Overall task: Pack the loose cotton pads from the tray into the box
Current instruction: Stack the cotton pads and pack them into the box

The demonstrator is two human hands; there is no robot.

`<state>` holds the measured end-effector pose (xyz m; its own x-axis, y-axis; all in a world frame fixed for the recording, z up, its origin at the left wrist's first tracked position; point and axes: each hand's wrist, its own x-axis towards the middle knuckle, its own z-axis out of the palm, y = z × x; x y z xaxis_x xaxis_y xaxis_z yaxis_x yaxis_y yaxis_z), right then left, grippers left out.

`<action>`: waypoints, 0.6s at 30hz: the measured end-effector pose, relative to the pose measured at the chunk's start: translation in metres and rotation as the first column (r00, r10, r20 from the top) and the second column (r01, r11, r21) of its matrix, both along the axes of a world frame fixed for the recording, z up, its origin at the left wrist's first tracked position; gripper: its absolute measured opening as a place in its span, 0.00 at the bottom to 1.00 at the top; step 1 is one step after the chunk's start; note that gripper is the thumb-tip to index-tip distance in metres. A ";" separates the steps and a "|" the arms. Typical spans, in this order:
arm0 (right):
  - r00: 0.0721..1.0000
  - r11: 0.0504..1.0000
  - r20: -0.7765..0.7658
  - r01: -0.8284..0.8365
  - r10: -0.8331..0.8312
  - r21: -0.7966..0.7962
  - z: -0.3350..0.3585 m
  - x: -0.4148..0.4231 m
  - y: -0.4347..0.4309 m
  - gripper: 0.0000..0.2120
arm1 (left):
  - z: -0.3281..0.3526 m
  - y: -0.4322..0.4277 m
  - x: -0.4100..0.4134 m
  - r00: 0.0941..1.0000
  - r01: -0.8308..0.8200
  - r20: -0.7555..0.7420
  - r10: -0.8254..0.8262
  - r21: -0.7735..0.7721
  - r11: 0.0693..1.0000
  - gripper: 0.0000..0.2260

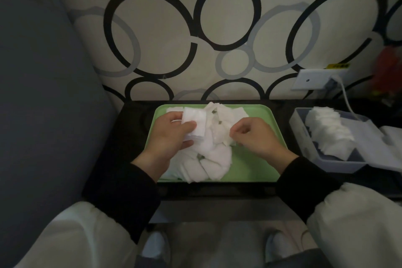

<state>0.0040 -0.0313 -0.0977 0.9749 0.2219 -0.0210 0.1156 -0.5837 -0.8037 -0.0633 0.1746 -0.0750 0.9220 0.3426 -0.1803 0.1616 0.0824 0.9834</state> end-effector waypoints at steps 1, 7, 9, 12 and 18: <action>0.998 0.995 0.019 -0.058 0.060 -0.080 -0.003 0.000 0.001 0.05 | 0.000 0.002 0.000 1.000 -0.002 -0.005 0.002 0.006 1.000 0.11; 0.987 0.911 -0.039 -0.157 0.154 -0.381 -0.009 -0.005 0.009 0.12 | -0.003 0.007 0.002 1.000 0.015 -0.026 -0.014 0.025 1.000 0.11; 0.985 0.904 -0.043 -0.172 0.169 -0.390 -0.008 -0.007 0.012 0.16 | -0.004 0.007 0.001 0.999 0.023 -0.025 -0.022 0.037 0.999 0.10; 0.982 0.915 -0.084 -0.190 0.171 -0.357 -0.009 -0.007 0.015 0.19 | -0.005 0.008 0.002 0.999 0.031 -0.028 -0.029 0.052 0.998 0.11; 0.983 0.954 -0.085 -0.179 0.163 -0.240 -0.008 0.001 0.011 0.04 | -0.005 0.009 0.003 0.999 0.037 -0.029 -0.035 0.073 0.997 0.12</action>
